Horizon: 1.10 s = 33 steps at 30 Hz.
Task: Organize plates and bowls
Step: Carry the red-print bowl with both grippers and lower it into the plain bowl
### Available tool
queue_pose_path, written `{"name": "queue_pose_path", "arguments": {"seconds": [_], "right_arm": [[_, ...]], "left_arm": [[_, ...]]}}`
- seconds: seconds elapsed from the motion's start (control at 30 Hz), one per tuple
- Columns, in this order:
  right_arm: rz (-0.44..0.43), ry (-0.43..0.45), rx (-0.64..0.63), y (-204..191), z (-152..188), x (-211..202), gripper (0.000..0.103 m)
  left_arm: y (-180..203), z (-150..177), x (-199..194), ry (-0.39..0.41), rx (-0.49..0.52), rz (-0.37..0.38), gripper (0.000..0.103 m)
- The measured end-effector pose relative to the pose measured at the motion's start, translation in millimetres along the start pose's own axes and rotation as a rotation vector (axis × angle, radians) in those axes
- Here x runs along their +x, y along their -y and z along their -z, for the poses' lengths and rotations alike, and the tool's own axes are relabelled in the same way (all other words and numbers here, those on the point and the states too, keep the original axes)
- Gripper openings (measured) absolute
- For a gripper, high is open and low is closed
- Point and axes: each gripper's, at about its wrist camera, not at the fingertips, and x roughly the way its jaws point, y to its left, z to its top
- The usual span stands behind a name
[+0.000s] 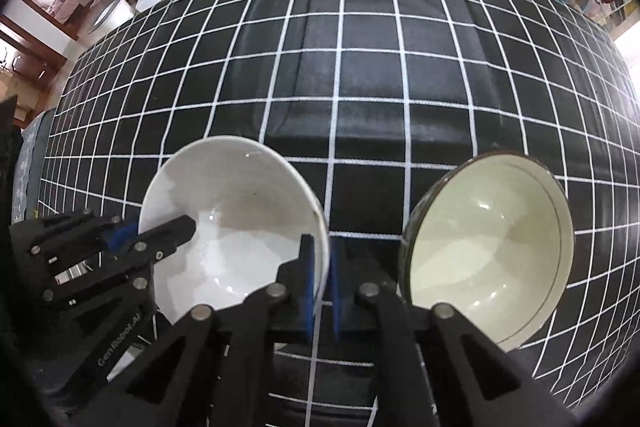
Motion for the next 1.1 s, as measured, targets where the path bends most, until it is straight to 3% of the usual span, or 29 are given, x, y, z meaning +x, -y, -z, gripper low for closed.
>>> {"name": "queue_pose_path", "arguments": {"seconds": [0.57, 1.1], "right_arm": [[-0.041, 0.041, -0.026, -30, 37, -61, 0.009], [-0.035, 0.039, -0.108, -89, 78, -67, 0.009]], "left_arm": [[-11, 64, -80, 0.084, -0.034, 0.005, 0.008], [-31, 149, -122, 0.116, -0.083, -0.029, 0.008]]}}
